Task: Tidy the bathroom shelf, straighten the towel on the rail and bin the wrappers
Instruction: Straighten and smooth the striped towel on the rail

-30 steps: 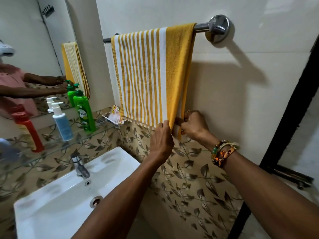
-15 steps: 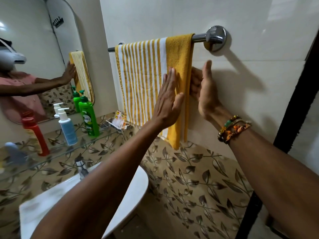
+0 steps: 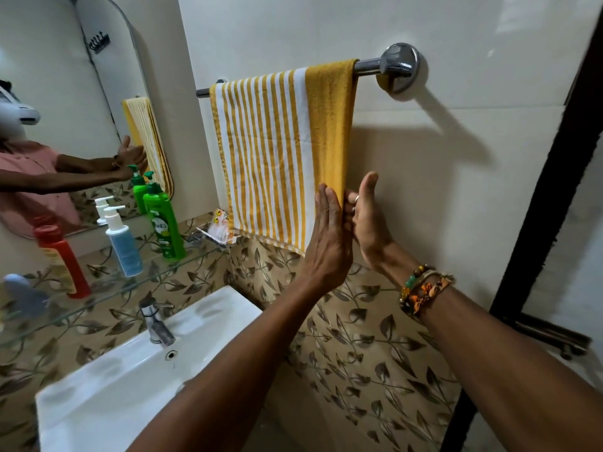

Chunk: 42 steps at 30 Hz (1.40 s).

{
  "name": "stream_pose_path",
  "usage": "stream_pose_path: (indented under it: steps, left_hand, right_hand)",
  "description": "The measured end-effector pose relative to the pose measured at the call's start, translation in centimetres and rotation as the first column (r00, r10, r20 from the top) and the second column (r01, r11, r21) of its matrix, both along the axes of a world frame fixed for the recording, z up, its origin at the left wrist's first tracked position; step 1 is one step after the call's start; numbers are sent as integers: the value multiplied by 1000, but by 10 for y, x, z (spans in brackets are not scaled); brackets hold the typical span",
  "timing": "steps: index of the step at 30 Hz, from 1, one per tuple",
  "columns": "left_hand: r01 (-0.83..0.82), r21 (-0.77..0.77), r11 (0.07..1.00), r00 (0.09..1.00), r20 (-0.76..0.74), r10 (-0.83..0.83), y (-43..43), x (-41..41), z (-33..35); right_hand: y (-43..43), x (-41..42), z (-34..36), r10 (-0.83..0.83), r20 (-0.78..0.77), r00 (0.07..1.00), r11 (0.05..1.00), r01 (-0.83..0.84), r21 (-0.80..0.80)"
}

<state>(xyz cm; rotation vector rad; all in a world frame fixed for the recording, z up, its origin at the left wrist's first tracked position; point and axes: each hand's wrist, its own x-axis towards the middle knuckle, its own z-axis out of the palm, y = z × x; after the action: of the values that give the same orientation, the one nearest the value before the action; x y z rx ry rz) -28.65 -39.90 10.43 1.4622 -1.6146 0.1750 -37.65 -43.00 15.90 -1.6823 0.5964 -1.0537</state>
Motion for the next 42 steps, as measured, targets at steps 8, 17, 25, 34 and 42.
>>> stream_pose_path:
  steps: [8,17,25,34,42]
  left_hand:
    - [-17,149,989,1000,-20,20,17,-10,-55]
    - [0,281,960,999,-38,11,27,-12,-66]
    - [11,253,968,1000,-20,-6,33,2,-75]
    - [-12,247,969,999,44,1,34,19,-86]
    - [-87,139,986,986,152,66,32,36,-79]
  right_hand:
    - [18,-8,-41,16,-120,993,996,-6,88]
    - [10,-6,-67,24,-207,978,997,-7,83]
    - [5,-2,-67,-171,-282,944,985,164,-46]
    - [-3,-1,-70,-227,-339,913,974,213,-79]
    - [-1,-7,-58,-265,-362,894,963,230,-137]
